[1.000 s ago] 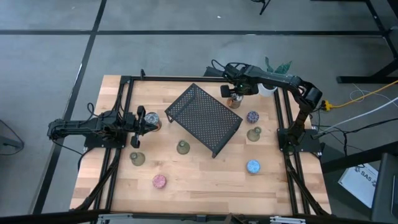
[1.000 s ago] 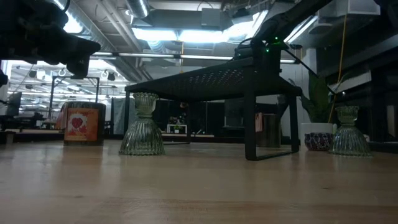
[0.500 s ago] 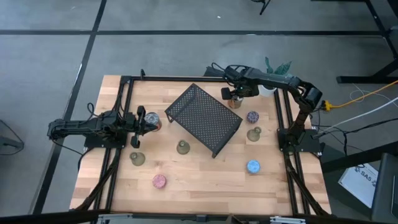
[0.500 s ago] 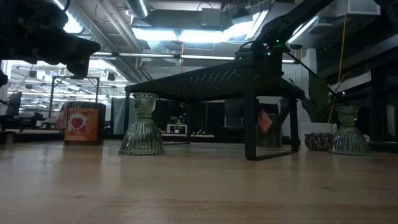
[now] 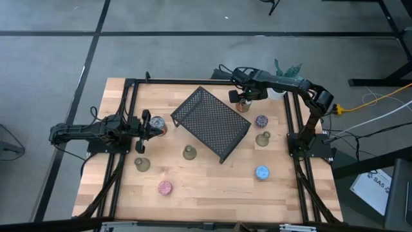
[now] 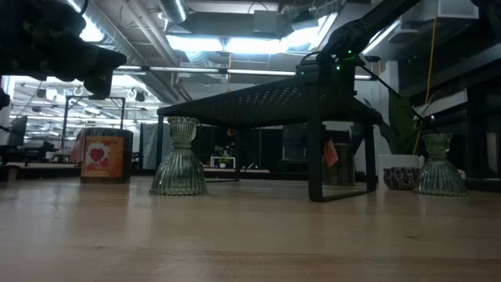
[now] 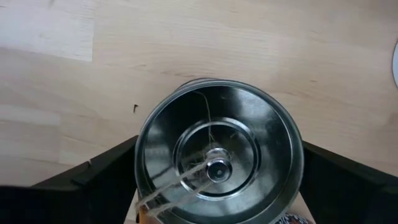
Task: Pick & Place candle stick holders
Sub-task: Put the left brown scented candle on the shelf
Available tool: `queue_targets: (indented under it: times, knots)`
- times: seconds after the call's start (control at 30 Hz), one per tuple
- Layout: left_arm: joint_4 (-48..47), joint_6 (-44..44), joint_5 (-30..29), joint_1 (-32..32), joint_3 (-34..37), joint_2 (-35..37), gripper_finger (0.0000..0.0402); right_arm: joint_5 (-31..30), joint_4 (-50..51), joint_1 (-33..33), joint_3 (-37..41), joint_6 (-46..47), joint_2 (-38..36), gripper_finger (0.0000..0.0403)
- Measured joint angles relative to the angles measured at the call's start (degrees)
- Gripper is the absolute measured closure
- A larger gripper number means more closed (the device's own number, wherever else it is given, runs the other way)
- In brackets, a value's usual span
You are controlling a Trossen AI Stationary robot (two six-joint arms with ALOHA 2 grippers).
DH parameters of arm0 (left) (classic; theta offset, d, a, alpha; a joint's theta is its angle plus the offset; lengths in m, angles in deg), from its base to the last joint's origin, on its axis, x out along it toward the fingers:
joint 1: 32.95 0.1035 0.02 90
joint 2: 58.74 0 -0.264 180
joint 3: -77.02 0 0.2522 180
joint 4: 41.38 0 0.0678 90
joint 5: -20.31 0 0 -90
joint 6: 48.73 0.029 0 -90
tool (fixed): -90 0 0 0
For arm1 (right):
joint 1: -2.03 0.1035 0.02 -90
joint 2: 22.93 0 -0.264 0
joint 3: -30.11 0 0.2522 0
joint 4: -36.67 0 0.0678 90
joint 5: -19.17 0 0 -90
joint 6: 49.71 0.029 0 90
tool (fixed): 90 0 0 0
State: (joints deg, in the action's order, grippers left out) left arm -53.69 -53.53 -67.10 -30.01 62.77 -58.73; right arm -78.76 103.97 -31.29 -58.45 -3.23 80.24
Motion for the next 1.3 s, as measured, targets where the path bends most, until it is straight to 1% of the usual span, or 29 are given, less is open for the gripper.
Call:
queue_targets:
  times: [0.13, 0.5, 0.6, 1.3]
  knots:
    - [0.00, -0.01, 0.00, 0.00, 0.02, 0.00, 0.0400, 0.02, 0.00, 0.00, 0.00, 0.00, 0.00, 0.0041]
    - [0.00, 0.00, 0.00, 0.00, 0.02, 0.00, 0.0400, 0.04, 0.20, 0.00, -0.02, 0.02, 0.00, 0.0040]
    - [0.00, 0.00, 0.00, 0.00, 0.01, 0.00, 0.0400, 0.21, 2.69, -0.01, -1.06, -0.01, 0.03, 0.0041]
    - [0.00, 0.00, 0.00, 0.00, 0.02, 0.00, 0.0400, -0.08, 19.72, -0.50, -22.31, -7.08, -0.08, 0.0043]
